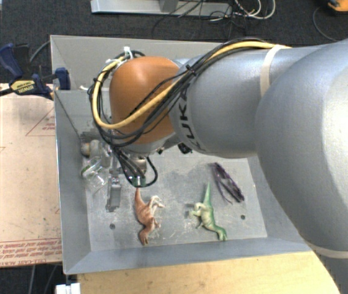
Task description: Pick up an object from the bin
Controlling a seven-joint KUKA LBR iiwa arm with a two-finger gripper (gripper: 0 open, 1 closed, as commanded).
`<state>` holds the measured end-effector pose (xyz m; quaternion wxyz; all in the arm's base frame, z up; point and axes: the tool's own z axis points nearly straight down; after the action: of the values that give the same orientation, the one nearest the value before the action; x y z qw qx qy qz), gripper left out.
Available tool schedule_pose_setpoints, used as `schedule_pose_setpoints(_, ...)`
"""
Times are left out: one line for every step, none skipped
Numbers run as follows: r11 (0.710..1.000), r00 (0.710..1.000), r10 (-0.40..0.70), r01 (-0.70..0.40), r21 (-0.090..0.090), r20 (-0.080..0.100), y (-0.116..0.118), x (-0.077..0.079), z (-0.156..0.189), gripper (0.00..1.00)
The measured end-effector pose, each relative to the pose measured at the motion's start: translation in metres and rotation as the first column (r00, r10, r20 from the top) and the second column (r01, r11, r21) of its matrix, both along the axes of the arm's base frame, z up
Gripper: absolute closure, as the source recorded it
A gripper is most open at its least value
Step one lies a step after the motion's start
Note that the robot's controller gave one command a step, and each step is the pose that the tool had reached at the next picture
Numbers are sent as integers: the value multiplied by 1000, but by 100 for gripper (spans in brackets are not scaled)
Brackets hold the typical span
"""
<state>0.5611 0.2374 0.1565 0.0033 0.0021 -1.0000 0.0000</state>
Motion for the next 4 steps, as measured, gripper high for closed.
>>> schedule_pose_setpoints(1000, 1000, -5, 5, 2, 7, -1, 2, 5, 0)
schedule_pose_setpoints(1000, 1000, -13, 13, 0, -1, -46, 10, -89, 0)
schedule_pose_setpoints(944, 944, -330, 330, 3, 7, -41, 11, -72, 0)
schedule_pose_setpoints(1000, 1000, 8, -8, 2, 1, -102, 10, -83, 0)
